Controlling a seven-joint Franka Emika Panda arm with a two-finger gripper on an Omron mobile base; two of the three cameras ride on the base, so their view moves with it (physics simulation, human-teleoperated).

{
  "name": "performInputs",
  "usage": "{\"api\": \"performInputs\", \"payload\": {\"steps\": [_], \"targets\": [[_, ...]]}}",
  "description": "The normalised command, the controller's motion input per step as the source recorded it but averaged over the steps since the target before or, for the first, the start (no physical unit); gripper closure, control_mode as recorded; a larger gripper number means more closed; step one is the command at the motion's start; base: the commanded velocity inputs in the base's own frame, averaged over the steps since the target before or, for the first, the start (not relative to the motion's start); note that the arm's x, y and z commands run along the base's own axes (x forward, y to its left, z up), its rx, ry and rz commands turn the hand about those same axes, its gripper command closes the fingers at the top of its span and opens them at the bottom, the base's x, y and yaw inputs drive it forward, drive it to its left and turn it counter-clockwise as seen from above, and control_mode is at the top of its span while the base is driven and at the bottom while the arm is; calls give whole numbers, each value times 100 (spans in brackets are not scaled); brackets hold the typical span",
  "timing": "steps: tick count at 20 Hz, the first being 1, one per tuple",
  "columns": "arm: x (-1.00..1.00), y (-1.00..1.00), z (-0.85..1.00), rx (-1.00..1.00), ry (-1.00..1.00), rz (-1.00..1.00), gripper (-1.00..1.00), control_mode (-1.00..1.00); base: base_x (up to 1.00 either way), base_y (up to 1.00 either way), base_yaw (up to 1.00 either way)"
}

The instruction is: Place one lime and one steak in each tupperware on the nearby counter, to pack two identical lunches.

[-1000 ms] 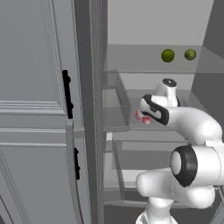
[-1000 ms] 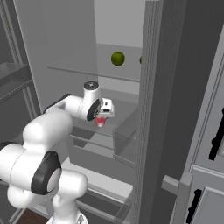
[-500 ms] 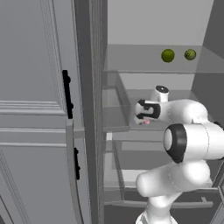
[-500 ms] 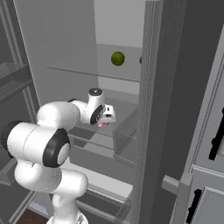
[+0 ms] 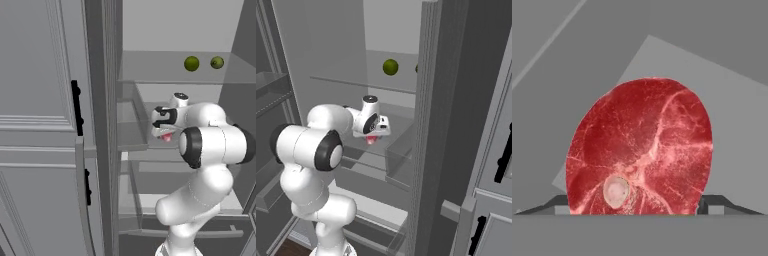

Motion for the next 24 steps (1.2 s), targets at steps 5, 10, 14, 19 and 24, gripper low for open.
{"api": "performInputs", "payload": {"steps": [5, 10, 14, 19, 24], "targets": [[5, 31, -61, -1, 0, 3, 100, -100, 0, 0, 0], [-30, 3, -55, -1, -1, 4, 100, -100, 0, 0, 0], [-75, -22, -5, 0, -1, 0, 100, -100, 0, 0, 0], [-99, -9, 23, 0, 0, 0, 100, -100, 0, 0, 0], [-100, -9, 82, 2, 0, -1, 100, -100, 0, 0, 0]]}}
